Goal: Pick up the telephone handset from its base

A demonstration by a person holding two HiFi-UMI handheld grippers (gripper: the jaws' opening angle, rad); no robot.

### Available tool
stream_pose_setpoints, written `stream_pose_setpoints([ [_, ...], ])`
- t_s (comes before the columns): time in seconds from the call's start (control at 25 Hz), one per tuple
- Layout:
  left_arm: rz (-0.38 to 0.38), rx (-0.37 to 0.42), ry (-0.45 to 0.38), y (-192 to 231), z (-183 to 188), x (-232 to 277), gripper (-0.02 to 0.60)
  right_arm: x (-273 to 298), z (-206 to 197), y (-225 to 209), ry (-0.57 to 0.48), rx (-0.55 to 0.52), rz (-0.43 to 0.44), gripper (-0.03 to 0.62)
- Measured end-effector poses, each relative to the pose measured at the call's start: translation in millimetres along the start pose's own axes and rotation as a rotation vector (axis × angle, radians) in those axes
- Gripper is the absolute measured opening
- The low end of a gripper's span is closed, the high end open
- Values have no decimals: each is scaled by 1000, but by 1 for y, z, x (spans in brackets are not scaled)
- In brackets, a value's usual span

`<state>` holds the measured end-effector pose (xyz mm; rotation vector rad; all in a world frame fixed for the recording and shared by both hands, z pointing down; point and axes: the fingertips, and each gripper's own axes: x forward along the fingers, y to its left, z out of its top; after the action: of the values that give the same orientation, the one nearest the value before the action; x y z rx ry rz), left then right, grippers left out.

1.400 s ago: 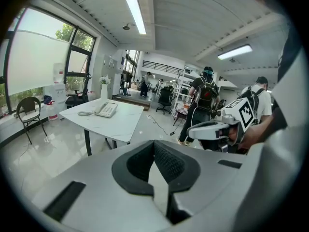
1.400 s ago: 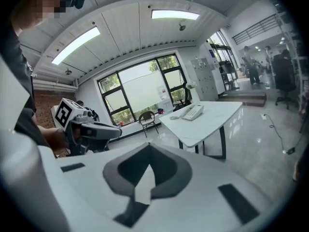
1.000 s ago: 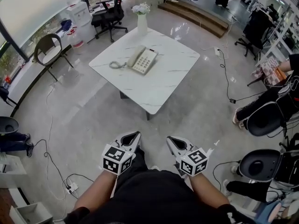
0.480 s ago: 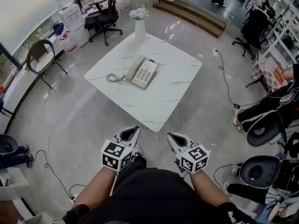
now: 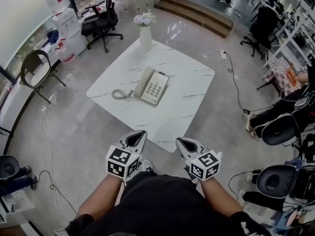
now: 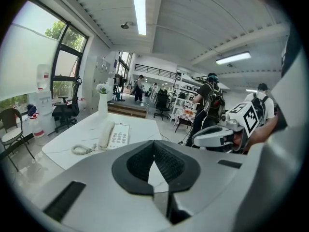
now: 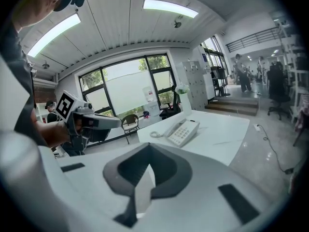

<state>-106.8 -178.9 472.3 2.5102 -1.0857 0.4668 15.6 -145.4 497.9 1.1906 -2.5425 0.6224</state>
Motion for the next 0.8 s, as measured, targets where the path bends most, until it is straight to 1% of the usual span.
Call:
stream_pose_setpoints([
  [0.16,-20,11,8,27,4,7,2,23,6,-7,-1,7,-36,2],
  [0.32,-31,17,20,46,7,13,2,32,13,-10,-1,22,-65,2],
  [0.6,-63,4,20,54,9,27,2,36,18,-23,10,25,-105,2],
  [0.8,-68,7,7,55,14,34,2,40,24,-33,11,13,-105,2],
])
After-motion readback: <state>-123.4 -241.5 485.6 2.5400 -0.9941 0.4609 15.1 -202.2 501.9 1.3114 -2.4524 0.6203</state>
